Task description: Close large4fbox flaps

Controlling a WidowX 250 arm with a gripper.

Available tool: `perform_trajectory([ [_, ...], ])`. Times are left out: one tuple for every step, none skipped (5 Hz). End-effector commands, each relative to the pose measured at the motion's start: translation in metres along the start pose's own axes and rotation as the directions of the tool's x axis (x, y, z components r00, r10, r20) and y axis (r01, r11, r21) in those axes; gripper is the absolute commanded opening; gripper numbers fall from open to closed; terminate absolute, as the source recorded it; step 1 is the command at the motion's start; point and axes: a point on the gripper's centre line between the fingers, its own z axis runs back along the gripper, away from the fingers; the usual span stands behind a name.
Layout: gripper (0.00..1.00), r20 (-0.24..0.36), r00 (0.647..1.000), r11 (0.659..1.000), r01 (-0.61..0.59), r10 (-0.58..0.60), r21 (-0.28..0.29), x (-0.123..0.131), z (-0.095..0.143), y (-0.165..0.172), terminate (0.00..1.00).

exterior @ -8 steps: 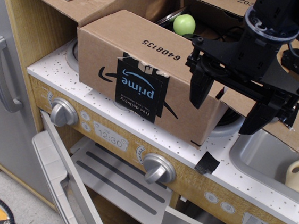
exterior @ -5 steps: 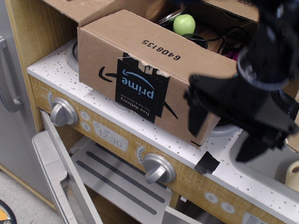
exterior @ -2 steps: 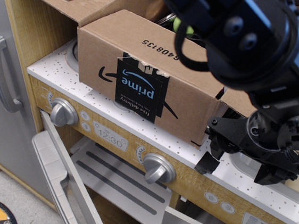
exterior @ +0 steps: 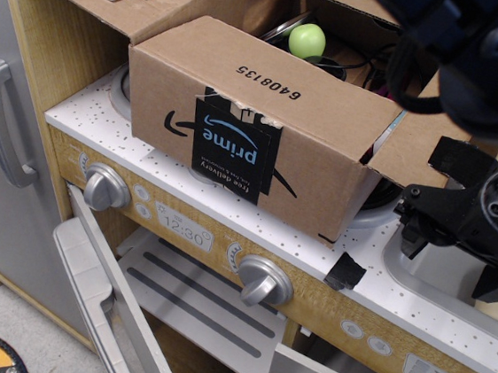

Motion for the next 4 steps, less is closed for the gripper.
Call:
perform_trajectory([
  [1.00, 0.031, 0.998, 0.999, 0.047, -0.047, -0.011, 0.045, 0.047, 0.013, 0.00],
  [1.00, 0.014, 0.997, 0.997, 0.074, -0.075, 0.024, 0.050, 0.064, 0.030, 0.00],
  [1.00, -0.003, 0.995, 0.991, 0.096, -0.096, 0.094, 0.052, 0.084, 0.047, 0.00],
  [1.00, 0.000, 0.993, 0.985, 0.118, -0.118, 0.129, 0.051, 0.094, 0.069, 0.00],
])
